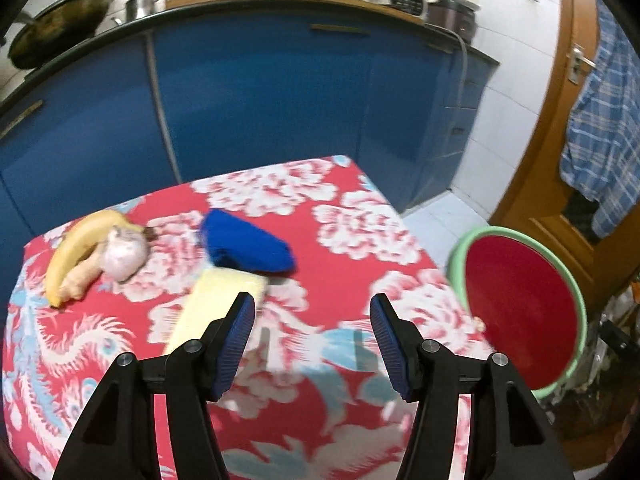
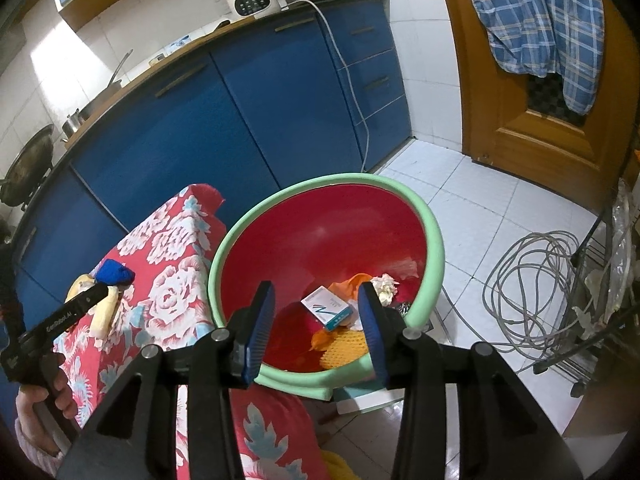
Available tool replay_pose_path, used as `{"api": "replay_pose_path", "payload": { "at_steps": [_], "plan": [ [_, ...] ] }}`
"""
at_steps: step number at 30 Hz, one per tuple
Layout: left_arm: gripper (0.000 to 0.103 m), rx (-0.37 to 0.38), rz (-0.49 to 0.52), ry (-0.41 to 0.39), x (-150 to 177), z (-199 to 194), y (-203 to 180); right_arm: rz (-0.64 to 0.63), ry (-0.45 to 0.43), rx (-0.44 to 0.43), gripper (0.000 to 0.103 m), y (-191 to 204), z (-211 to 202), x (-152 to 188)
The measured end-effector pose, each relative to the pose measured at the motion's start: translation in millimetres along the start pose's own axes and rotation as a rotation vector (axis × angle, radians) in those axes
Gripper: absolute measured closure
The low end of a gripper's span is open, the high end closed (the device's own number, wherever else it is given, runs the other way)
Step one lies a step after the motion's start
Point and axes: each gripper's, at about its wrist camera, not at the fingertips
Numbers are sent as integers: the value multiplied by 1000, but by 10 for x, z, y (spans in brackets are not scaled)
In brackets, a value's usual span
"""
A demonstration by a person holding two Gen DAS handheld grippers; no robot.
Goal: Collect trash
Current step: 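Grasp the yellow sponge with the left tool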
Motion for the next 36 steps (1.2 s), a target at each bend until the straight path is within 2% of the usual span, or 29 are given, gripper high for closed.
{"api": "replay_pose_path", "payload": {
  "at_steps": [8, 15, 22, 28, 30, 36],
  "plan": [
    [40, -89, -22, 35, 54, 152, 326, -20, 10, 3, 58, 81, 41, 14],
    [40, -135, -36, 74, 165, 292, 516, -36, 16, -5, 58, 190, 72, 3],
    [39, -80, -77, 103, 245, 425, 583, -71, 22, -19, 58, 384, 101, -2],
    [40, -58, -91, 98, 285, 468, 572, -107, 28, -37, 58, 619, 157, -15],
    [48, -50, -90, 89, 294, 460, 573, -122, 32, -47, 58, 710, 178, -12],
    [56, -8, -134, 60, 338, 391, 627, -191, 44, -79, 58, 1067, 250, 21]
  ]
}}
Point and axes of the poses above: each gripper's, at about its wrist camera, not at the fingertips, and z roughly the way its jaws point, y to its left, x to its underside, and after that the axes turned 5 degrees about z, right-handed
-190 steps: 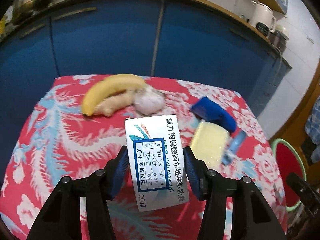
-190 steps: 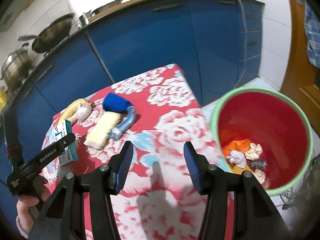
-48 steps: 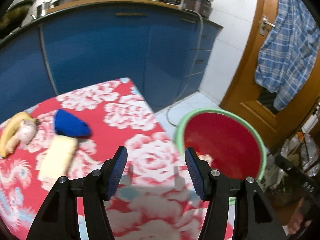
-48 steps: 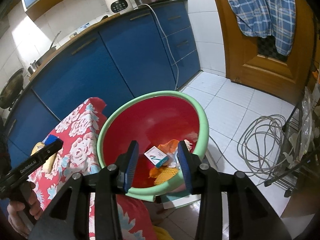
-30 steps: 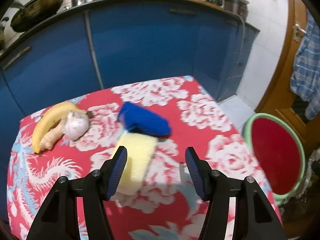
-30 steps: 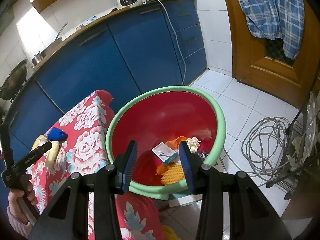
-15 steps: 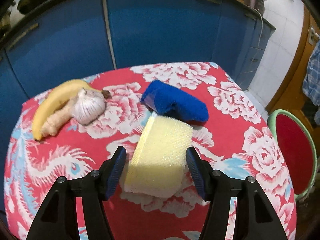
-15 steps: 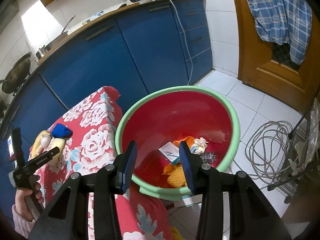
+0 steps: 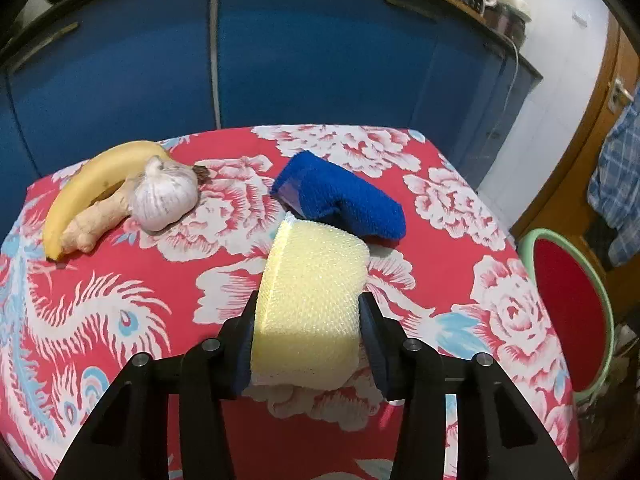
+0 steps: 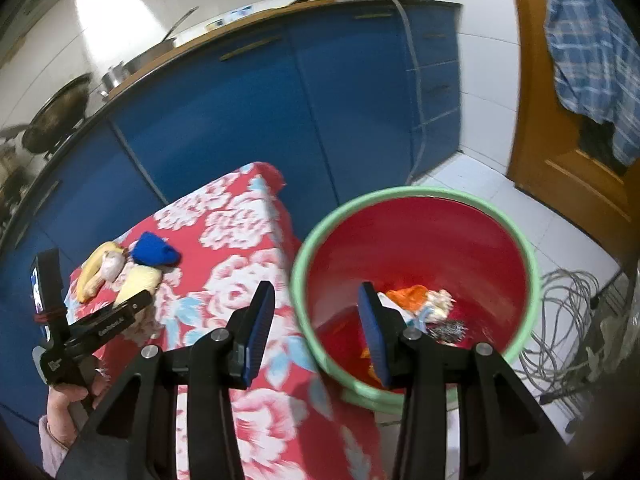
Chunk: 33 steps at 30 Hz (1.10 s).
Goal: Collect trash
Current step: 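Grasp the yellow sponge with the left tool, then grasp the blue cloth with the right tool while the left tool holds the sponge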
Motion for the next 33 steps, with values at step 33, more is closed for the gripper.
{"api": "replay_pose_path", "payload": {
  "at_steps": [33],
  "plan": [
    [56, -183, -275, -82, 0, -271, 929, -161, 143, -169, 46, 1613, 1359, 35]
  ]
}}
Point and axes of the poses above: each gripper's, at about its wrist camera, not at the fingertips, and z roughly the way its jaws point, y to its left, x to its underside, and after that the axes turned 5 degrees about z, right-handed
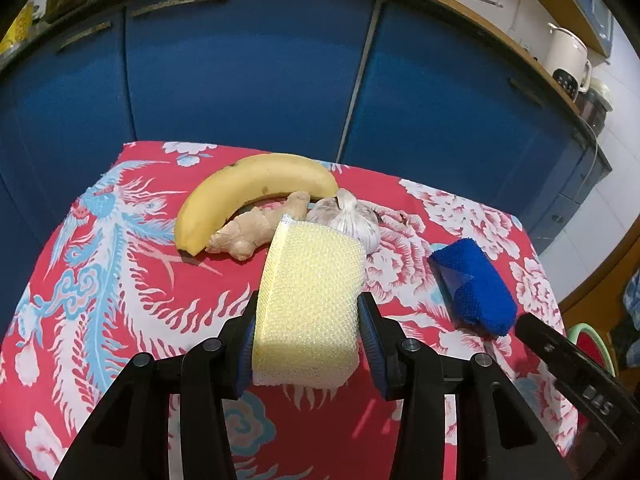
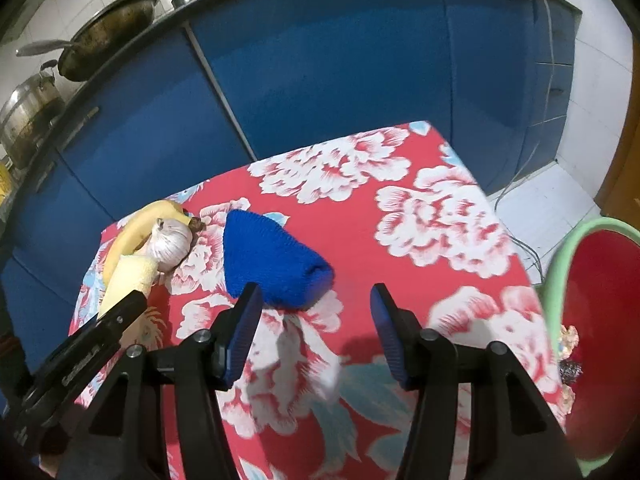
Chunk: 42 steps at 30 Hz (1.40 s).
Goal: Collect trash
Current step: 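Grasp the blue cloth with the right tool while the left tool holds the sponge, then carry the blue cloth over the bucket and open the right tool while the left tool carries the sponge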
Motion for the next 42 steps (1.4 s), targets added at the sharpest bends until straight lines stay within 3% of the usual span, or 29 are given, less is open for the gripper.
{"api": "replay_pose_path", "payload": {
  "at_steps": [8, 15, 18, 28, 42],
  "plan": [
    [56, -1, 0, 3, 3, 13, 3, -48, 15, 9, 46, 156, 245, -29],
    [56, 2, 4, 1, 3, 5, -12, -78, 23, 0, 82, 173, 276, 30],
    [56, 4, 13, -5, 2, -7, -35, -90, 12, -11, 90, 175, 223, 45],
    [56, 7, 25, -18, -1, -49, -71, -70, -53, -42, 92, 102, -200, 103],
    [56, 26, 58, -42, 17, -142, -196, 2, -136, 5, 92, -274, -889, 282]
  ]
}}
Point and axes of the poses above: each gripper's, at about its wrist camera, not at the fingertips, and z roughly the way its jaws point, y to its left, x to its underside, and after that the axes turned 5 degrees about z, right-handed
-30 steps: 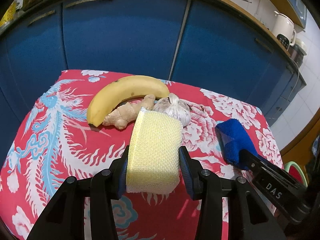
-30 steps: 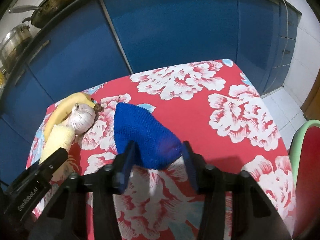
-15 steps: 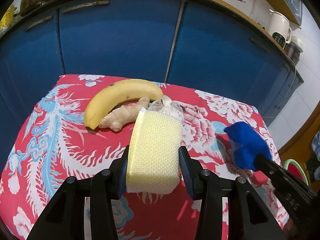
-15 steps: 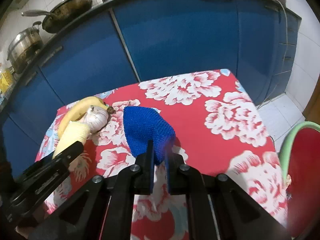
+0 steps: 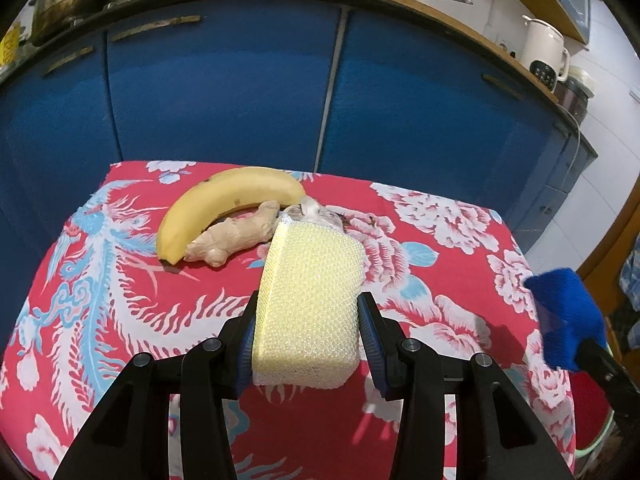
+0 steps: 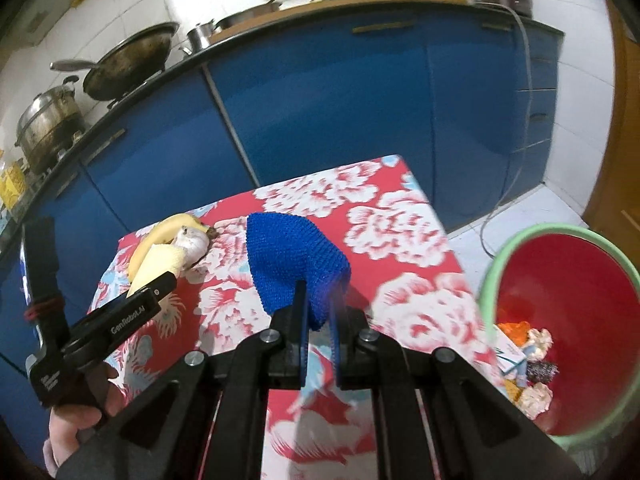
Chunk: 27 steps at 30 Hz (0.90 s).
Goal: Collect trash
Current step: 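Carry the blue cloth over the bucket and open the right tool while the left tool carries the sponge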
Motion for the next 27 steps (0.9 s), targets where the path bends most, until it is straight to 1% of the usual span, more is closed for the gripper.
{"api": "replay_pose_path", "payload": {
  "at_steps": [4, 10, 23, 27],
  "plan": [
    [56, 11, 17, -8, 12, -25, -63, 11, -18, 31, 92, -141, -169, 44],
    [56, 28, 49, -17, 43, -61, -176, 65, -52, 91, 92, -457, -433, 95],
    [56, 60, 93, -26, 72, -126, -314, 180, -97, 235, 92, -1068, -750, 216],
    [56, 84, 98, -33, 61, -193, -371, 225, -94, 258, 92, -1246, -794, 289]
  ]
}}
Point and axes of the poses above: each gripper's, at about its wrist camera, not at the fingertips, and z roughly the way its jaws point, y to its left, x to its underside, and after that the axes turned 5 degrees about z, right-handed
